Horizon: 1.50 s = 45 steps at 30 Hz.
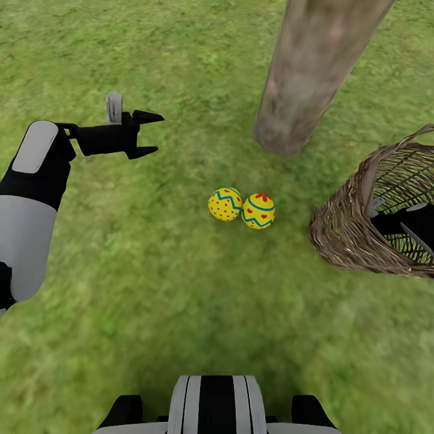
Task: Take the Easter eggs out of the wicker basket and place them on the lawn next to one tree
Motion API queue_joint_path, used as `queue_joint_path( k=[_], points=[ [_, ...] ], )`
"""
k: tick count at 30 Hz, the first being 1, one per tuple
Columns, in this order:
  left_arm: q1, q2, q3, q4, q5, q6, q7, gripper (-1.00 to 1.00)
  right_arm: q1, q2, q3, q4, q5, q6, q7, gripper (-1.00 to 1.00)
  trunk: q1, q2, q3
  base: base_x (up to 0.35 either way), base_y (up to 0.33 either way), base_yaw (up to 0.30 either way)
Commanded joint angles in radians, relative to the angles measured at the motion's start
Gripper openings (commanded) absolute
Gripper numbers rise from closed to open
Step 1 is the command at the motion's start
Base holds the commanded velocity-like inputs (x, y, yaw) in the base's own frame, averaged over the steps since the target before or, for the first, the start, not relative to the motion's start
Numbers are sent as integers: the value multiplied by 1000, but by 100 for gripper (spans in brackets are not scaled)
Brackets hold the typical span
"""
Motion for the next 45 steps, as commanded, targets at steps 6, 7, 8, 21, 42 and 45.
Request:
queue_joint_path(
  k=[6, 7, 8, 21, 42, 45],
  points=[
    [-1, 0, -2, 0, 11, 0, 10, 100, 0, -1, 7, -1, -16, 11, 0, -100, 0, 0, -1, 0, 0, 0],
    [-1, -1, -2, 0, 10, 0, 10, 100, 0, -1, 7, -1, -16, 11, 0, -100, 0, 0, -1, 0, 0, 0],
    [-1, -2, -2, 0, 10, 0, 10, 100, 0, -1, 7, -1, -16, 11, 0, -100, 0, 0, -1, 0, 0, 0],
    [-1, -14, -13, 0, 11, 0, 10, 100, 0, -2, 7, -2, -15, 12, 0, -100, 0, 0, -1, 0, 0, 0],
    [-1, -43, -146, 8, 10, -4, 17, 100, 0, -1, 9, -1, -14, 16, -28, -100, -8, 4, 65, 0, 0, 0],
    [-1, -45, -151, 11, 10, -5, 22, 100, 0, -2, 9, -1, -13, 16, -31, -100, -9, 4, 77, 0, 0, 0]
  ],
)
